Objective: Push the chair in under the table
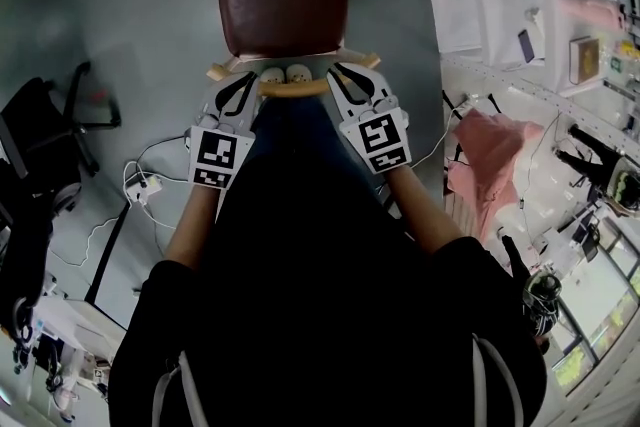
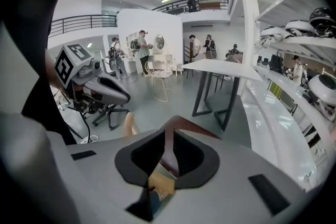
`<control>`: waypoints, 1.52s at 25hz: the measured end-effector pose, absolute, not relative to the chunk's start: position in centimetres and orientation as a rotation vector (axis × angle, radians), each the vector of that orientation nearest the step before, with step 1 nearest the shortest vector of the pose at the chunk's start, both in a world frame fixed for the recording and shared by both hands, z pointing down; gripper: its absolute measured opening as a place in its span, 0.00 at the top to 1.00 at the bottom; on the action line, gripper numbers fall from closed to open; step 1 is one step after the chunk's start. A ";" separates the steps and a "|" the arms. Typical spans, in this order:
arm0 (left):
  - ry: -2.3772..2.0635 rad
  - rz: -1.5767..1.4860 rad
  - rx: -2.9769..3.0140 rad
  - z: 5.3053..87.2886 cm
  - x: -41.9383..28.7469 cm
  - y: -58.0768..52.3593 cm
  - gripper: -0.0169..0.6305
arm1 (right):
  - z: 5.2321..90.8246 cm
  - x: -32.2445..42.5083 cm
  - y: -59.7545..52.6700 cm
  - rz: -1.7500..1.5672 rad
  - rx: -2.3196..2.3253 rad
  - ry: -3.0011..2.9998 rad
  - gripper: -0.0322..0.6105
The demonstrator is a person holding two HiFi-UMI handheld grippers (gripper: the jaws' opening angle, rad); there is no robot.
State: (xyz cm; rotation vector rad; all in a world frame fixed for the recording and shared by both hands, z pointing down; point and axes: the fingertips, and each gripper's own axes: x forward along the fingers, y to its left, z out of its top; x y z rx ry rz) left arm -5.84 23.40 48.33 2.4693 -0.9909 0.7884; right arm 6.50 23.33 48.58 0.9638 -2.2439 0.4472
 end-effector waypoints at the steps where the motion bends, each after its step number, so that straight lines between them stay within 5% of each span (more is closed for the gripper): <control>1: -0.966 0.806 2.462 49.1 -5.8 23.7 0.94 | 49.3 6.6 23.6 0.457 0.940 -2.228 0.91; 4: -0.879 0.881 2.434 51.2 -5.8 24.7 0.74 | 51.0 7.0 24.3 0.455 0.893 -2.182 0.91; 7: -0.805 1.005 2.435 52.9 -6.3 25.7 0.70 | 52.9 7.2 25.4 0.434 0.804 -2.132 0.89; 10: -0.714 1.128 2.443 54.5 -6.7 26.7 0.62 | 55.0 7.4 27.0 0.445 0.685 -2.074 0.70; 16: -0.502 1.430 2.511 57.4 -6.7 28.2 0.51 | 58.1 9.0 28.8 0.311 0.521 -1.963 0.64; 32: -0.148 2.062 2.635 63.6 -7.8 29.2 0.50 | 63.9 12.3 29.0 -0.152 0.157 -1.643 0.62; 38: -0.064 2.123 2.657 63.7 -7.6 28.5 0.64 | 64.3 12.9 28.0 -0.240 0.145 -1.605 0.63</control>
